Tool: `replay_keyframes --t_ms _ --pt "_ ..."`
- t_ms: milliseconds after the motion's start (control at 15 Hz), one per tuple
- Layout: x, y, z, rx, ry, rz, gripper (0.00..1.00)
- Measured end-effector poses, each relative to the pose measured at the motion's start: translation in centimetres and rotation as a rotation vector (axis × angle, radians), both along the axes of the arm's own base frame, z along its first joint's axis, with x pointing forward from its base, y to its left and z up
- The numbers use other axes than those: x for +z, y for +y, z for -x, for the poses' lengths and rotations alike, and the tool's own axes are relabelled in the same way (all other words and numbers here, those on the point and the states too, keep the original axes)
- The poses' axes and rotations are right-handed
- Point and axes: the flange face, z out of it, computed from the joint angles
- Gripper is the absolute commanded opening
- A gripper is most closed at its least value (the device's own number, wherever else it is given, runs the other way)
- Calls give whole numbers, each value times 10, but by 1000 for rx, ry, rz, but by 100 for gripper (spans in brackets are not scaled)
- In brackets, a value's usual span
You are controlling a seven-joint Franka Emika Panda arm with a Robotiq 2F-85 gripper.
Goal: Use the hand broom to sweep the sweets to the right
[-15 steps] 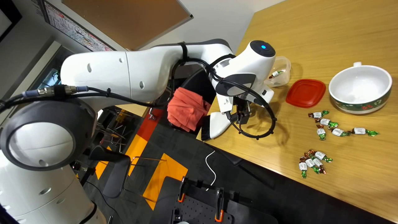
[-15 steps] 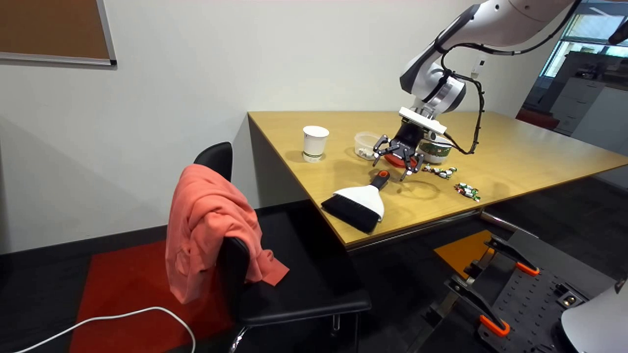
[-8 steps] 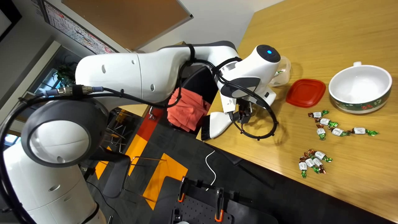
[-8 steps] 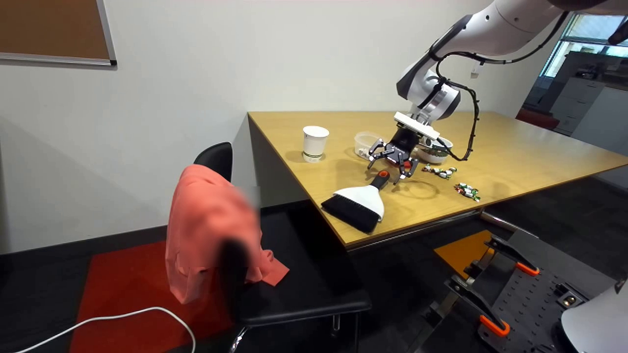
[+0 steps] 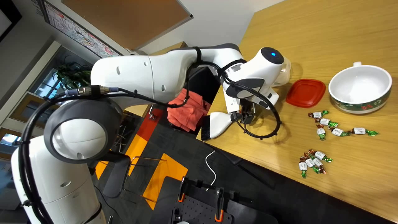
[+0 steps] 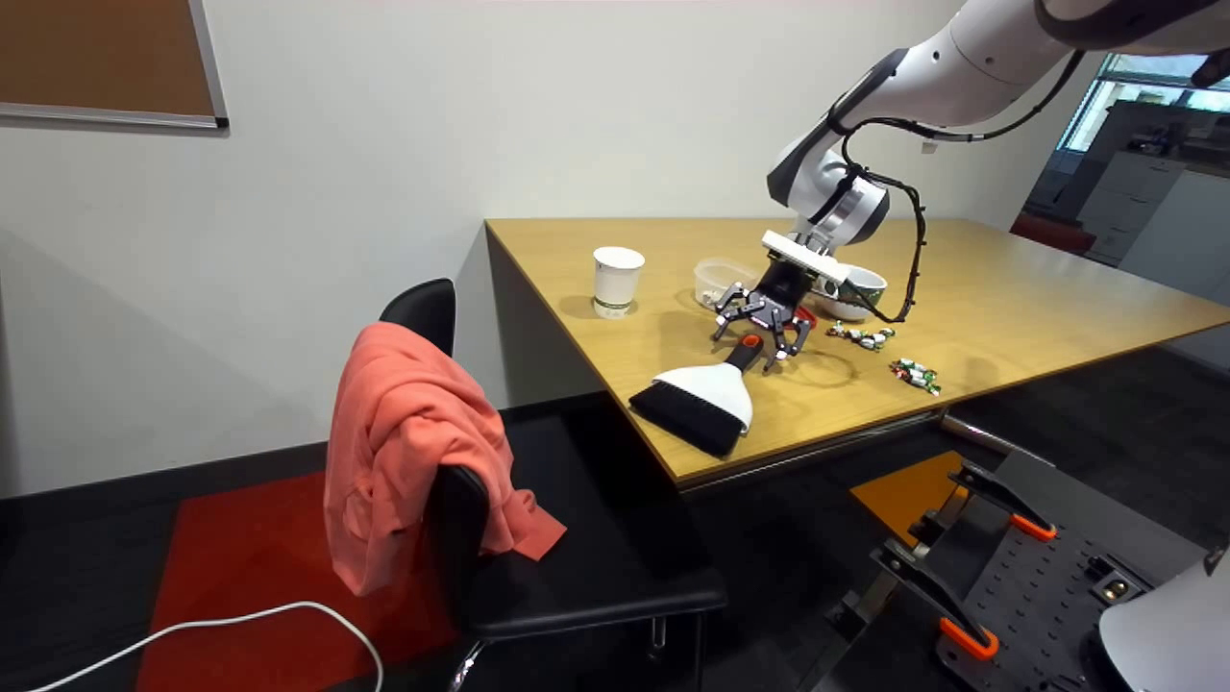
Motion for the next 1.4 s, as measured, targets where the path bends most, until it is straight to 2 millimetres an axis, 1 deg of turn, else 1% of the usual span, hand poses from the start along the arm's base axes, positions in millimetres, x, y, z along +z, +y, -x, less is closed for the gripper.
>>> replay_keyframes --t_ms 267,667,733,800,933,1267,1333,1400 --pt "-7 2 -3 -3 18 3 100" --pt "-9 3 -7 -11 44 6 100" --pt "-9 3 -8 -11 46 6 83" --pt "-9 3 -8 -9 48 5 72" --pt "-9 4 -8 -1 54 4 59" --pt "-9 4 -8 11 72 6 19" --pt "-8 4 -8 13 72 7 14" --pt "-8 5 -9 15 71 8 14"
